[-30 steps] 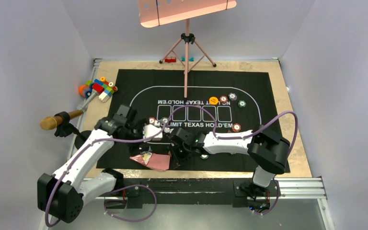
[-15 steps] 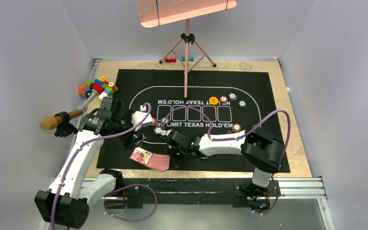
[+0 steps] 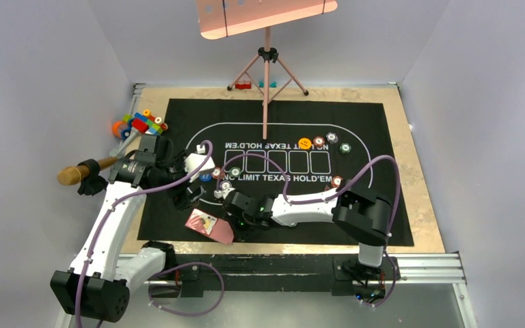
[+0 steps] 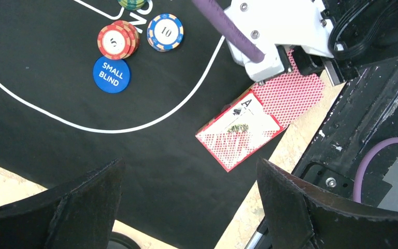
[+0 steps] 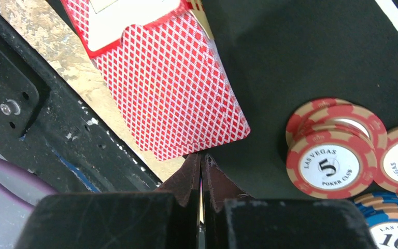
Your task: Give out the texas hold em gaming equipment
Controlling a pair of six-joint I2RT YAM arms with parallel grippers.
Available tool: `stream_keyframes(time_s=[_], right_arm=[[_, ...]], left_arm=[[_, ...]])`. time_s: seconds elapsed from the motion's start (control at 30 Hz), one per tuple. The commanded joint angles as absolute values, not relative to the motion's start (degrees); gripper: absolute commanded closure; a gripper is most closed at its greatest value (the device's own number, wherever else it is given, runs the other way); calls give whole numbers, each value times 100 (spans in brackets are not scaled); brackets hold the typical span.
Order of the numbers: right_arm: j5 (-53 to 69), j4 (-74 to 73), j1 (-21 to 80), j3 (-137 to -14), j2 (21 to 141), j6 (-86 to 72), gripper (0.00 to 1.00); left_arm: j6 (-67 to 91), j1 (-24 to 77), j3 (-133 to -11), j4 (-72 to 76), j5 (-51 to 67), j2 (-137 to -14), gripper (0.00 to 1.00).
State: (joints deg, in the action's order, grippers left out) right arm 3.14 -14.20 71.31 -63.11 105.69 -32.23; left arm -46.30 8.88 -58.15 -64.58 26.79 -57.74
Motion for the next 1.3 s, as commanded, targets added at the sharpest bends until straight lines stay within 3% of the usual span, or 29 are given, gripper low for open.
stream_keyframes(time_s=[0.0,0.37,0.7,1.27], right_arm=[[15,-1463,7262,-6631,10732,-3020,100],[-350,-1458,7277,-7025,10914,-2975,100],[-371,-1037,7277,-6284,10233,-3216,100],[-239,-787,7262,-6935,11146,-3037,100]], left_arm=[[-4845,826,-6043,-6599,2673,-5696,0],[-5157,826,-5816,-6689,2640,-5634,0],[-5909,826,-5512,-6676,2584,-5789,0],[-6240,826,-5523,-6855,2613,-5750,0]])
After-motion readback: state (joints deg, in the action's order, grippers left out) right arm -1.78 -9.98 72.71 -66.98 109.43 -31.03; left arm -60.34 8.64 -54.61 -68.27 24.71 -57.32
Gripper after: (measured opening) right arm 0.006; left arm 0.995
